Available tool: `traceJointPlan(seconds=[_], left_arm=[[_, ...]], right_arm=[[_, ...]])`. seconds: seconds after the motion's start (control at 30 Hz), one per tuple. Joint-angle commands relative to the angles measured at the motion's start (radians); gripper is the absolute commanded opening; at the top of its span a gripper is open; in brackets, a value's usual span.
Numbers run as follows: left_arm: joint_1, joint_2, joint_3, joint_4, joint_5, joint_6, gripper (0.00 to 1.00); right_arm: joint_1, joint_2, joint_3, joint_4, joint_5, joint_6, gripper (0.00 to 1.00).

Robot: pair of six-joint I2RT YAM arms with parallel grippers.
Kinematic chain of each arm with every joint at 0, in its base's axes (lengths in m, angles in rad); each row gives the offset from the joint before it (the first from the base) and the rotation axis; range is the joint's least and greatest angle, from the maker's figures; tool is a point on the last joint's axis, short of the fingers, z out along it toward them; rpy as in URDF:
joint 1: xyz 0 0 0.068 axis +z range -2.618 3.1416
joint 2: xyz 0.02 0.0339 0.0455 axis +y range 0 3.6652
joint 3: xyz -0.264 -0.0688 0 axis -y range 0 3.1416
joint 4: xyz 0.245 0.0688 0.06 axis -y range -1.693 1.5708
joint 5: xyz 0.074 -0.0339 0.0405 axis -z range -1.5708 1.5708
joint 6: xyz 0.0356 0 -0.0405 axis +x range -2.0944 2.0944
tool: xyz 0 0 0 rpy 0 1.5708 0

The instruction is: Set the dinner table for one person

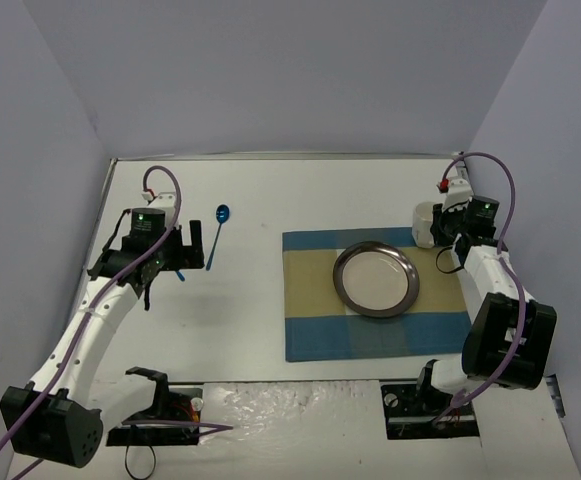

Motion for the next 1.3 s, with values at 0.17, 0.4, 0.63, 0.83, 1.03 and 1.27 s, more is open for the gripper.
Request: traceJointPlan(seconds=[0.17, 0.4, 0.63, 0.83, 1.03, 1.27], left_arm=[[0.021, -0.011, 0.007, 0.056, -0.009, 0.01, 0.97], [0.03, -0.012, 0.007, 0.059, -0.008, 0.01, 0.97], [0.034, -0.018, 0.004, 0.063, -0.006, 0.006, 0.97], [0.035, -0.028, 0.004, 0.065, -0.008, 0.008, 0.97], [0.035, -0.039, 0.002, 0.066, -0.007, 0.01, 0.97], [0.037, -0.046, -0.001, 0.066, -0.006, 0.01, 0.97]], right_arm=[[-0.012, 0.01, 0.088, 0.174, -0.043, -0.018, 0.0], [-0.014, 0.037, 0.079, 0.178, -0.03, -0.03, 0.0], [-0.016, 0.054, 0.067, 0.18, -0.017, -0.032, 0.0], [-0.017, 0.038, 0.043, 0.16, 0.033, -0.05, 0.15], [-0.026, 0.042, 0.042, 0.104, 0.048, -0.067, 0.28], [-0.029, 0.029, 0.013, 0.091, 0.07, -0.064, 0.38]])
